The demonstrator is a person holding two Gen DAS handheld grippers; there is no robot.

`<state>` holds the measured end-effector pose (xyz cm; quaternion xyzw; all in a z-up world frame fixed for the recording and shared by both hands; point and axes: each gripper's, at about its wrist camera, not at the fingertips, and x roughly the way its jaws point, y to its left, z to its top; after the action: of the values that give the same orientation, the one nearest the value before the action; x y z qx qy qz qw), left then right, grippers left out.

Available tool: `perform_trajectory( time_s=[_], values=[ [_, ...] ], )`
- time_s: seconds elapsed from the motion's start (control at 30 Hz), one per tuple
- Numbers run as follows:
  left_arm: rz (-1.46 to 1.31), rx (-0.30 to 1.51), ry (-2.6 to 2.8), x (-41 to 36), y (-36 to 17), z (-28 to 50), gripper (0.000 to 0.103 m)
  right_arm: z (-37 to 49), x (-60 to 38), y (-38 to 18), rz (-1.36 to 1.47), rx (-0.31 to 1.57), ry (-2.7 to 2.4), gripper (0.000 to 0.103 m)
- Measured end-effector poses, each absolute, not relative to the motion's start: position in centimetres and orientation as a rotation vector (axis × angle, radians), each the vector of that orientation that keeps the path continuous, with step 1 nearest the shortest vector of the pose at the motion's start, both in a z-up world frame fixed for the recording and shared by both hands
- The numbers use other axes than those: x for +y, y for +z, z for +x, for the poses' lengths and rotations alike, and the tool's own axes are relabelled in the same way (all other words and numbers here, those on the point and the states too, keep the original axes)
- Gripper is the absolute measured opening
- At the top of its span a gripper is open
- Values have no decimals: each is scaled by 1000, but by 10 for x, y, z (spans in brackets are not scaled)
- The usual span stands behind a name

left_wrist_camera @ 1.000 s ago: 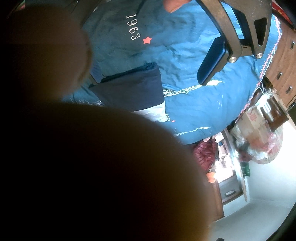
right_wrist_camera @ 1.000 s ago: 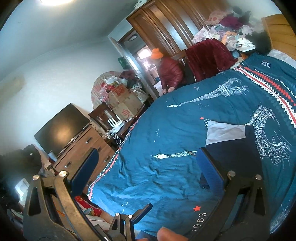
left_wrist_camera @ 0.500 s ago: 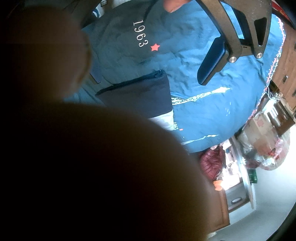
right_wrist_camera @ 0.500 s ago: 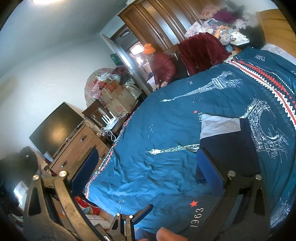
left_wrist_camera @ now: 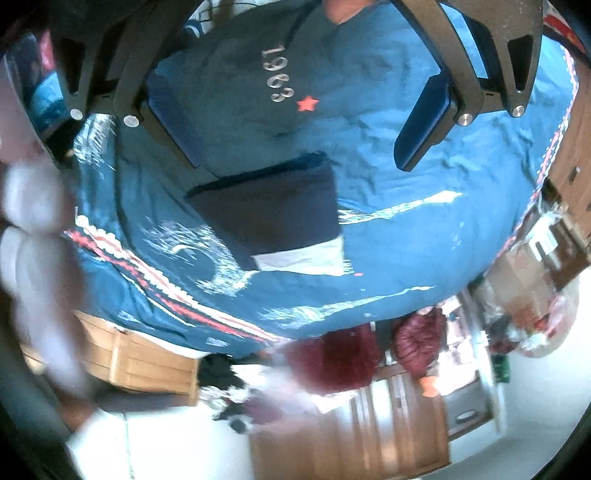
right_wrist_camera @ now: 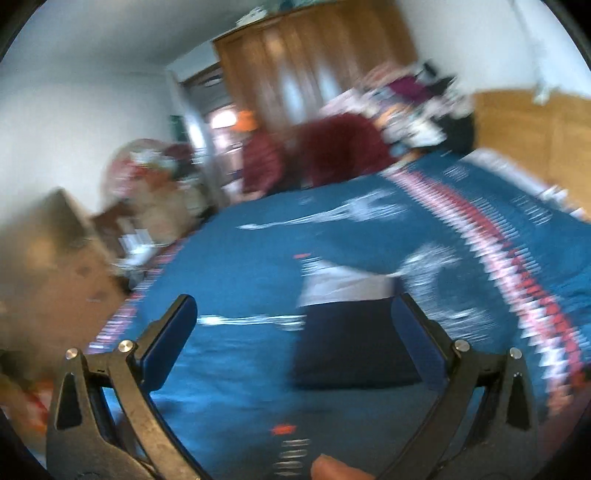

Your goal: Fold large clothes

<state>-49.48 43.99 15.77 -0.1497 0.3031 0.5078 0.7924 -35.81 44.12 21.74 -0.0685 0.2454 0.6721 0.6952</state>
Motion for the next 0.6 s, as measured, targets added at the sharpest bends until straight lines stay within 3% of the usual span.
perform_trajectory(
  time_s=[0.2, 0.6],
  values=[
    [-374, 585, 1207, 524, 179, -566, 103, -338, 425, 170, -335, 466, 1295, 103],
    [-341, 530, 1158, 530, 164, -525, 103, -317, 417, 143, -377, 589, 1284, 103]
  ],
)
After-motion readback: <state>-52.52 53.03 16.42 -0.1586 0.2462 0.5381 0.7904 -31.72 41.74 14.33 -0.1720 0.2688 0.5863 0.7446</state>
